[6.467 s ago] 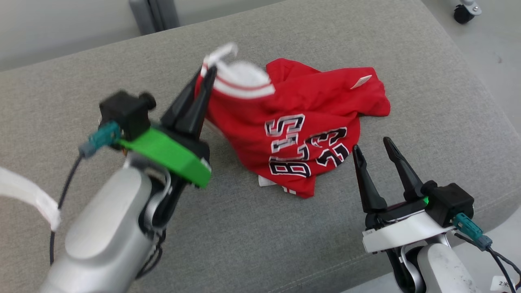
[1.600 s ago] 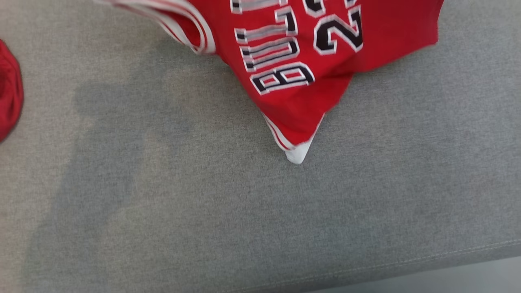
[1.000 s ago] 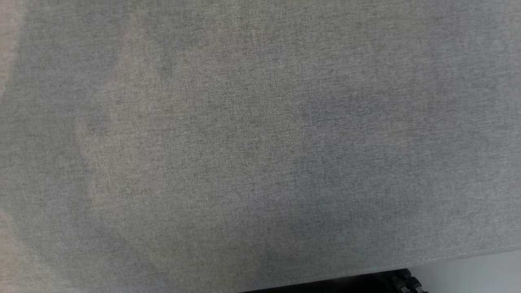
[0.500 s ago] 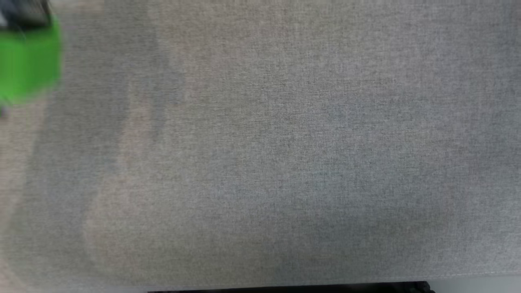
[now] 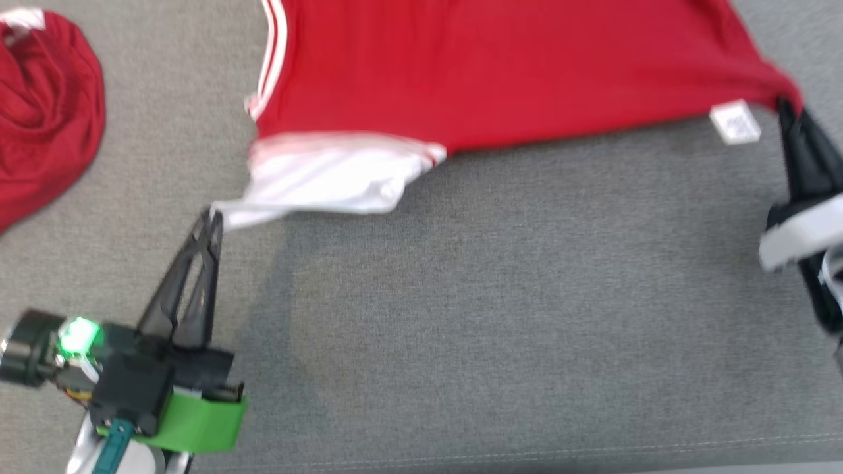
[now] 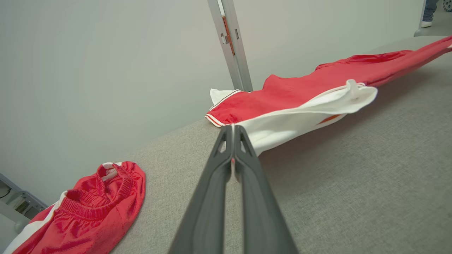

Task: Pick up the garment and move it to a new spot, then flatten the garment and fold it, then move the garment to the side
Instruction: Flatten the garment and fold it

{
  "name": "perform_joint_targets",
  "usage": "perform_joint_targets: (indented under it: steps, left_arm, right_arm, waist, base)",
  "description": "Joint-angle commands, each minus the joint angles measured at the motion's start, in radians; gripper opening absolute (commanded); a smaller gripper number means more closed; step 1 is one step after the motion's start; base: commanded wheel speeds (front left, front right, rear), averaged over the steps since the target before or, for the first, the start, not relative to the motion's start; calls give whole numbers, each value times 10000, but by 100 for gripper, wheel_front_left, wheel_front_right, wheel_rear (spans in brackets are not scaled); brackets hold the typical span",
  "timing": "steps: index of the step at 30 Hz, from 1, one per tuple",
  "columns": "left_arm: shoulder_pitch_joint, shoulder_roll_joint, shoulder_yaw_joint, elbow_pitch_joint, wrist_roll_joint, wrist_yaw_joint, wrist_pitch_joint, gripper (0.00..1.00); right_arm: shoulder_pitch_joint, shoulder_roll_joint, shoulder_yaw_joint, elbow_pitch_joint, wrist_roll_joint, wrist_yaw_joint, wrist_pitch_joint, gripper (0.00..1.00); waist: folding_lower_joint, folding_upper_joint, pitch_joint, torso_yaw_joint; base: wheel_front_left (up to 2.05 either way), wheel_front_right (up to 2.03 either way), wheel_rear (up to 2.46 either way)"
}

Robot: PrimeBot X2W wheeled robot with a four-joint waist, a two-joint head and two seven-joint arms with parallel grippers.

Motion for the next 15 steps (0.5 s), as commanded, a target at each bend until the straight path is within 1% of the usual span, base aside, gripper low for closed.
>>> perform_joint_targets:
  steps: [1, 4, 8, 11, 15]
  left_arm:
    - [434, -82, 99, 70, 10, -61, -2, 0]
    - [1250, -313, 198, 190, -42, -216, -2, 0]
    - [2156, -455, 282, 260, -58, -324, -1, 0]
    - [2756, -354, 312, 294, -152, -418, -1, 0]
    - [3118, -286, 444, 271, -318, -477, -1, 0]
  right_arm:
    - [442, 5, -36, -97, 92, -21, -30, 0]
    - [1335, 86, -163, -261, 221, -21, -30, 0]
    - [2328, 119, -407, -556, 318, -21, -30, 0]
    - [3123, 185, -540, -812, 369, -21, -30, 0]
    - [3777, 239, -516, -1040, 519, -21, -30, 0]
  waist:
    - [1, 0, -1296, -281]
    - [1, 0, -1735, -365]
    - [1, 0, -2241, -473]
    - [1, 0, -2570, -536]
    - [1, 0, -2748, -650]
  base:
    - [0, 0, 0]
    - [0, 0, 0]
    - [0, 0, 0]
    - [0, 0, 0]
    - [0, 0, 0]
